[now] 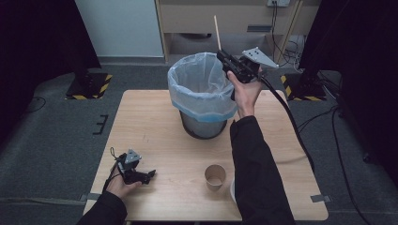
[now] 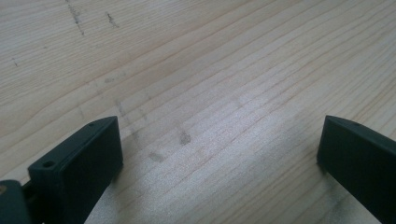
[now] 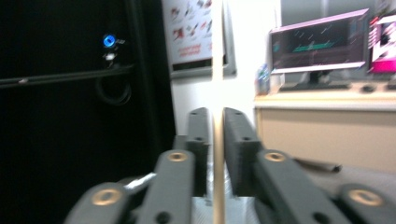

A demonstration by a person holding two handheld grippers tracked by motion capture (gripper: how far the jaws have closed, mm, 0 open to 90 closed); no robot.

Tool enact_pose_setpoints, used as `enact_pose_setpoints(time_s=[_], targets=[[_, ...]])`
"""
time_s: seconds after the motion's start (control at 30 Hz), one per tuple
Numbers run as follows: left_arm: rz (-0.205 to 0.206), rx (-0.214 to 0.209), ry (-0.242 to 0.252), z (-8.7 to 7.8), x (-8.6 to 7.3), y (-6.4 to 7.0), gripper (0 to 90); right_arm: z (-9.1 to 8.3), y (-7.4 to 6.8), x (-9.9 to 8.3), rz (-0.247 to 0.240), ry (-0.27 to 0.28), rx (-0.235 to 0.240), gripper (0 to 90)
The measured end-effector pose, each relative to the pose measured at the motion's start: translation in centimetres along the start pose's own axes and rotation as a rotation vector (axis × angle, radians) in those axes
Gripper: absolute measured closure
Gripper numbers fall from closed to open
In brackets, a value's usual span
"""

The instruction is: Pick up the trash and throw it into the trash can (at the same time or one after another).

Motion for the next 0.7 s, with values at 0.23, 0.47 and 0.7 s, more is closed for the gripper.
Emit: enact_pose_setpoints(time_s=[0.23, 0.47, 0.7], targets=[[0.000, 0.000, 0.000, 0.0, 0.0, 0.0, 0.0, -0.8, 0.5, 0.3, 0.012, -0.018, 0.008, 62.6], [0.000, 0.000, 0.001, 0.0, 0.0, 0.0, 0.0, -4.1, 0.6, 2.8, 0.031, 0.024, 0.002, 50.9], [-0.001, 0.001, 0.002, 0.0, 0.0, 0.0, 0.0, -7.4, 0.3, 3.0, 0.027, -0.017, -0.011, 44.6]])
Point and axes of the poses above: each handheld gripper's, and its own axes: z roughly forward along the jaws, x roughly out of its top, y roughly to its right, the point moved 9 cm from there along z, roughly forward along the jaws, and after that the axes turned 15 degrees about x, right-handed, at the moved point
